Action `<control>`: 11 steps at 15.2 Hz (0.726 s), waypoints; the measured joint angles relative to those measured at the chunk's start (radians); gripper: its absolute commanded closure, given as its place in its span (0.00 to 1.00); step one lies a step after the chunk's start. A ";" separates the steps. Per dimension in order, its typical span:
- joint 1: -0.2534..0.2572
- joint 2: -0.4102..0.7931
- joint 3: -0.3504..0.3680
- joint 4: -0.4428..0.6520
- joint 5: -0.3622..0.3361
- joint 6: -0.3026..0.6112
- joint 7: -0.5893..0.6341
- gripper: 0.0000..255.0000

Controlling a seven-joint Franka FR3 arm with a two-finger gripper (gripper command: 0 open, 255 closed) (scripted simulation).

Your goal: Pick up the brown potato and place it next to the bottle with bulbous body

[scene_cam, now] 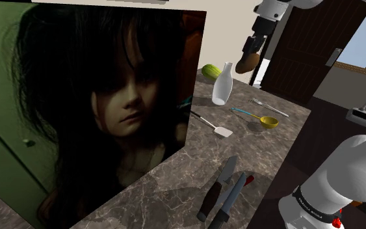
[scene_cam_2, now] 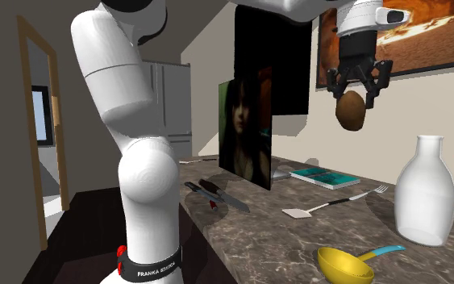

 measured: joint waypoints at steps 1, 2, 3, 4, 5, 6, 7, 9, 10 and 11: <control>-0.001 -0.002 -0.001 -0.017 0.000 0.015 -0.002 1.00; -0.001 -0.006 0.000 -0.034 -0.001 0.028 -0.002 1.00; -0.001 -0.010 0.000 -0.051 -0.001 0.041 -0.003 1.00; -0.001 -0.011 0.000 -0.068 -0.001 0.057 -0.004 1.00; -0.002 -0.013 0.000 -0.083 -0.002 0.069 -0.005 1.00; -0.002 -0.015 0.000 -0.098 -0.002 0.082 -0.006 1.00; -0.002 -0.015 -0.001 -0.111 -0.002 0.095 -0.007 1.00; -0.003 -0.014 -0.002 -0.136 -0.001 0.121 -0.011 1.00; -0.002 -0.013 -0.002 -0.148 -0.001 0.134 -0.011 1.00; -0.003 -0.015 -0.003 -0.162 -0.001 0.147 -0.013 1.00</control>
